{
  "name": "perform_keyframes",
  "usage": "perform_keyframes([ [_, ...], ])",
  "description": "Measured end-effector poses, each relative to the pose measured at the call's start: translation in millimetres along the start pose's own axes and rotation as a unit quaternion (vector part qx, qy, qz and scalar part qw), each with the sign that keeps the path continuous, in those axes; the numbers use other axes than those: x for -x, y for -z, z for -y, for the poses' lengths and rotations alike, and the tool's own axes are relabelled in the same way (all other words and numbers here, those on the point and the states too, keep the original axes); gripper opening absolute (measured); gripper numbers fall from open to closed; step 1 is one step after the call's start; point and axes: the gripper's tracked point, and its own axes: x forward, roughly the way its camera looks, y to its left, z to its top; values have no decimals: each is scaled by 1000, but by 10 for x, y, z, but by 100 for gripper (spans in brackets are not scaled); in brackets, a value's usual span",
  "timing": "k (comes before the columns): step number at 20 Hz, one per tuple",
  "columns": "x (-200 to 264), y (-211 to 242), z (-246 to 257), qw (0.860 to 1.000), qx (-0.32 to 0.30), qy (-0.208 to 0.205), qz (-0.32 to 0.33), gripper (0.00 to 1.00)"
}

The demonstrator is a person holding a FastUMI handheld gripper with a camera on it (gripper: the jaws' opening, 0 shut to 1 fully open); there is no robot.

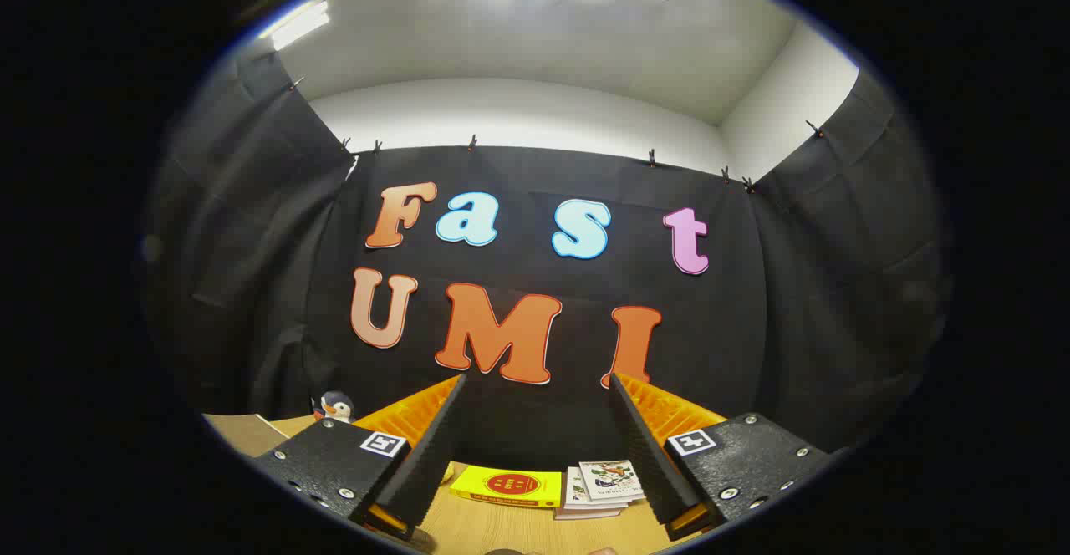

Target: Open the storage box then place both shoes into the box .Put the left shoe in first, then the right shoe, with the right side of both shoes facing outward in a uniform manner.

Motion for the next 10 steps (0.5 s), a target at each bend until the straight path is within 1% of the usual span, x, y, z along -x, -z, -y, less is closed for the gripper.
perform_keyframes([
  [5,-28,0,-89,1000,3,-7,2,98],
  [10,-82,-19,-171,1000,-12,-14,7,98],
])
